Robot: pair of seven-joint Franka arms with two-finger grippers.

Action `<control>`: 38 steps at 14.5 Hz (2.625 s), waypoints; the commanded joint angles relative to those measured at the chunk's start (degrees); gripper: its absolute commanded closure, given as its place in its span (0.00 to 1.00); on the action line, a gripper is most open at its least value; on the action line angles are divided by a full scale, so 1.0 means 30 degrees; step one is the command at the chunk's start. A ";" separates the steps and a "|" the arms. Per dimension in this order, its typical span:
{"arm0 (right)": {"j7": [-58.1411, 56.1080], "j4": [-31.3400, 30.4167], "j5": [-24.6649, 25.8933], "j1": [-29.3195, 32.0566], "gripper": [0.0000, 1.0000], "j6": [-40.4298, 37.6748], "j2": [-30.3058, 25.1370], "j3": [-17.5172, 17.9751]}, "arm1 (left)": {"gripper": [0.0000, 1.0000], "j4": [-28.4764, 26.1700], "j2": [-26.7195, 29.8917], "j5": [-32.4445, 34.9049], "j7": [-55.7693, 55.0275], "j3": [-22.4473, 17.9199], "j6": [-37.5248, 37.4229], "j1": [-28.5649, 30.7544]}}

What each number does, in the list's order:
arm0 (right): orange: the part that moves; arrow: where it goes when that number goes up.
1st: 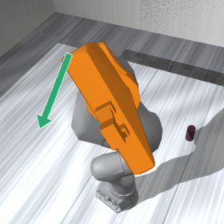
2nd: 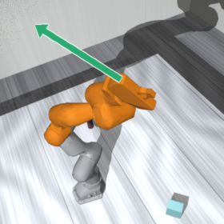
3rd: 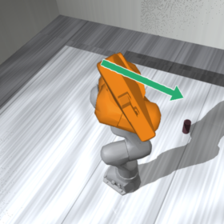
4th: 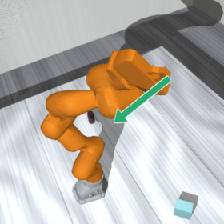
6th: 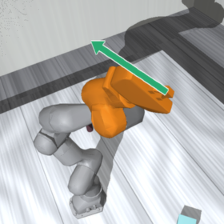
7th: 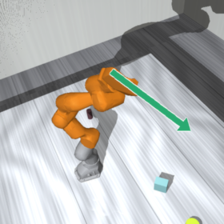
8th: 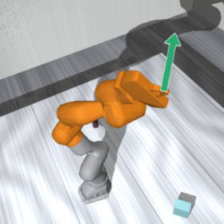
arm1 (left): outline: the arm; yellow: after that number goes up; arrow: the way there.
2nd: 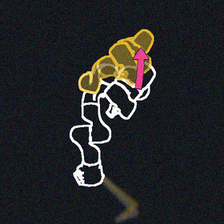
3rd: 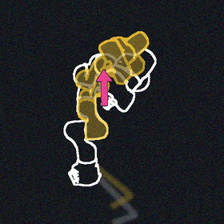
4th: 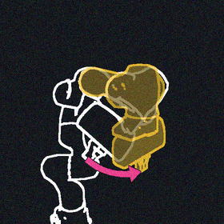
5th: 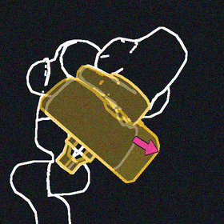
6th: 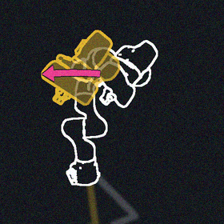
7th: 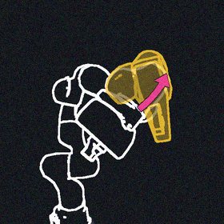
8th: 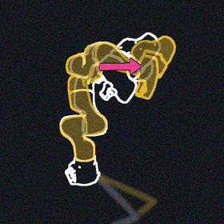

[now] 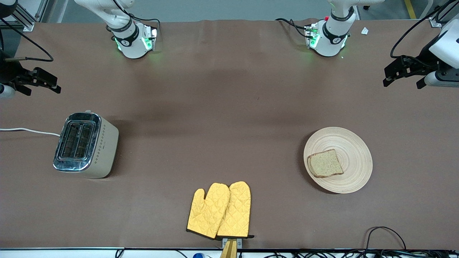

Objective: Move plate and put bread in toaster
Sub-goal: 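Lower the left gripper toward the rim of the wooden plate, then push the plate toward the toaster with the left gripper while the right gripper reaches out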

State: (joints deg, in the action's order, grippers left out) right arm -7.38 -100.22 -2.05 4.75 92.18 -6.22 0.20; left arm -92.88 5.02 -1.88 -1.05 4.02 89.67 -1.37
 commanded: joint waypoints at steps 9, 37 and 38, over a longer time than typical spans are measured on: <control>0.0174 -0.0197 0.0008 0.0115 0.00 0.0065 -0.0270 0.0139 | 0.00 0.1927 -0.3364 -0.2674 0.1662 -0.0402 0.0313 0.2730; 0.0203 -0.1340 -0.0285 0.0174 0.00 0.1822 -0.0212 0.0139 | 0.28 0.2660 -1.7462 -1.5078 1.4794 -0.0285 0.4154 0.9333; 0.0203 -0.1340 -0.0314 0.0174 0.00 0.1822 -0.0212 0.0139 | 0.31 0.2660 -1.7608 -1.5078 1.4882 -0.0285 0.4213 0.9333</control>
State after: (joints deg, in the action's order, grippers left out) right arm -7.34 -103.29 -2.19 4.75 97.41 -5.93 0.29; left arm -86.22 -46.52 -46.12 42.43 3.07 102.20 26.72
